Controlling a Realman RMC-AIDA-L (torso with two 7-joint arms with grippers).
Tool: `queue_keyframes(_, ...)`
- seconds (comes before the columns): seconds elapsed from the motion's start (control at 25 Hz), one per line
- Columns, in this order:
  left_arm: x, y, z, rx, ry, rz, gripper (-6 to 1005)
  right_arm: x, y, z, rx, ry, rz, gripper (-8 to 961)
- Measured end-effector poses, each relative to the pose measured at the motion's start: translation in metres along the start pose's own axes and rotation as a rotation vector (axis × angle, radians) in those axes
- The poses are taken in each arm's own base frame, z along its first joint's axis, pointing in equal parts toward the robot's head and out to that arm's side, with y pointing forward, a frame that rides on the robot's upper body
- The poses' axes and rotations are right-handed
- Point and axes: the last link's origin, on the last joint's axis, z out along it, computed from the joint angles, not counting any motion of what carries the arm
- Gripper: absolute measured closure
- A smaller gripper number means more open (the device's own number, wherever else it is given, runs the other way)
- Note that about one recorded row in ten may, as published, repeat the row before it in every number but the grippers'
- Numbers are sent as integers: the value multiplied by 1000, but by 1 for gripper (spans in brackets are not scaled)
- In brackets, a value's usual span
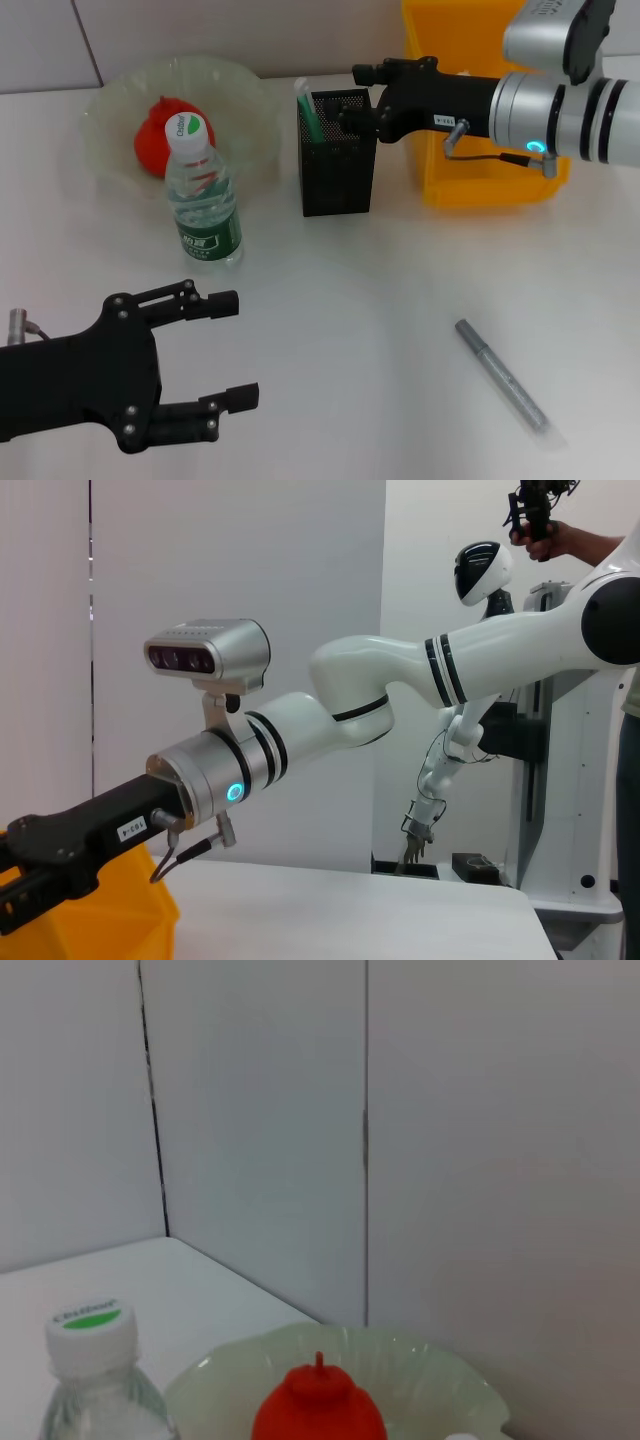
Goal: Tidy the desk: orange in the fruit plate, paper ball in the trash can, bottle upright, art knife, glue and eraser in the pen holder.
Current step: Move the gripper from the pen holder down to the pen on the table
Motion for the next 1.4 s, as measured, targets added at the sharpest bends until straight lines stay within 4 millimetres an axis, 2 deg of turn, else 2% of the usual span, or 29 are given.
queue_keyframes(0.28,-1,0,-1,3,0,0,207,-4,-2,-17,7,-55,4,243)
queue_keyframes(0.84,0,-1,-1,5,1,-2,207,1,8,-65,-23,-101,23,244)
queue_keyframes(0.92,0,-1,-1,6,1,-3,207,5,12,-78,-37,-103,28,244)
queue_keyframes(1.12,-1,-1,-1,8,2,-5,207,12,23,-96,-70,-93,30,245)
queue_keyframes(1.4,-2,0,-2,12,3,-6,207,31,30,-101,-112,70,44,245)
